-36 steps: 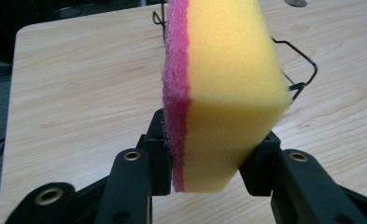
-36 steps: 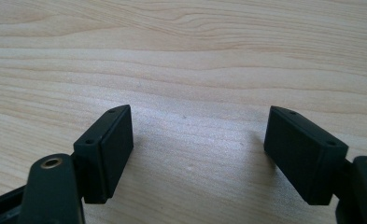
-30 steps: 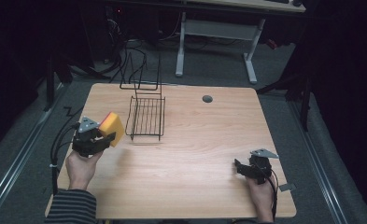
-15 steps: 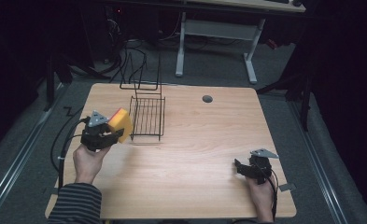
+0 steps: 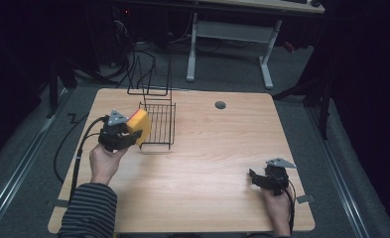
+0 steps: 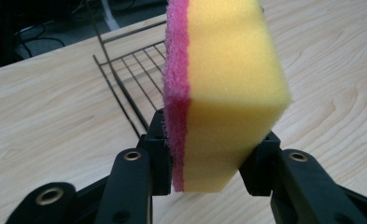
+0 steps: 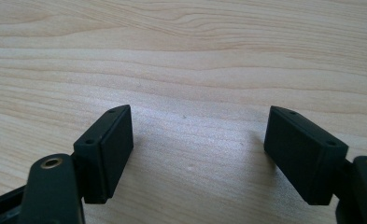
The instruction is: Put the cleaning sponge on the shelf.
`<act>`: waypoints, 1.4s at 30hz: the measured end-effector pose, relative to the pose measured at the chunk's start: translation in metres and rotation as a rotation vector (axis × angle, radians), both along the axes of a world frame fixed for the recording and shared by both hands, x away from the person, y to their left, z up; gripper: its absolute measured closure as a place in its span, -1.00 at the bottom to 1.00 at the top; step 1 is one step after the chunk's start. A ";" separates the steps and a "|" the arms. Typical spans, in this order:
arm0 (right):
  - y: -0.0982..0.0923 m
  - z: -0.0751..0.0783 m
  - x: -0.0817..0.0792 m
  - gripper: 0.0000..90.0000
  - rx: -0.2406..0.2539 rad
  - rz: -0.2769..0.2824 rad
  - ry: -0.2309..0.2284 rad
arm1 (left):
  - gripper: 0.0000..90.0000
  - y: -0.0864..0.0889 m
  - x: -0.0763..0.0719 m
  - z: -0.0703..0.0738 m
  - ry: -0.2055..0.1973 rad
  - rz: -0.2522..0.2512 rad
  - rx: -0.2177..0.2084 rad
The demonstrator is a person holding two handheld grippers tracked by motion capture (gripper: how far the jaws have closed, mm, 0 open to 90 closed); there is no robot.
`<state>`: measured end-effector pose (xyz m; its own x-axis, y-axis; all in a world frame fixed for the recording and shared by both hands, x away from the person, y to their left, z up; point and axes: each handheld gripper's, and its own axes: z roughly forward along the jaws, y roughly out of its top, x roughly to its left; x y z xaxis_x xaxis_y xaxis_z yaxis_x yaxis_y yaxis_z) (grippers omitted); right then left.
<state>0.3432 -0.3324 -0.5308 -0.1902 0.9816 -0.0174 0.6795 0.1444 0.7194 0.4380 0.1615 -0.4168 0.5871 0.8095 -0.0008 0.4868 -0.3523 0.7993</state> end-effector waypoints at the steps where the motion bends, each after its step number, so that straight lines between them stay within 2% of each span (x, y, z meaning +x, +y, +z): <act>1: 0.000 0.000 0.000 -0.46 0.000 0.000 0.000 | 0.37 -0.002 0.003 -0.002 0.001 -0.001 0.007; 7: 0.000 0.000 0.000 -0.46 0.001 0.000 0.000 | 0.37 -0.009 0.016 -0.011 0.004 0.002 0.004; 14: 0.000 0.000 0.000 -0.47 0.000 0.000 0.000 | 0.37 -0.020 0.025 -0.017 -0.002 -0.030 0.029; 17: 0.000 0.000 0.000 -0.47 0.000 0.000 0.000 | 0.37 -0.024 0.029 -0.021 -0.006 -0.041 0.011; 21: 0.000 0.000 0.000 -0.47 0.002 -0.001 0.002 | 0.37 -0.027 0.034 -0.028 0.006 -0.045 0.016; 33: 0.000 0.000 0.000 -0.47 0.000 0.000 0.000 | 0.37 -0.032 0.045 -0.040 0.014 -0.026 0.030; 42: 0.000 0.000 0.000 -0.47 0.000 0.000 0.000 | 0.36 -0.033 0.047 -0.044 0.016 -0.027 0.048</act>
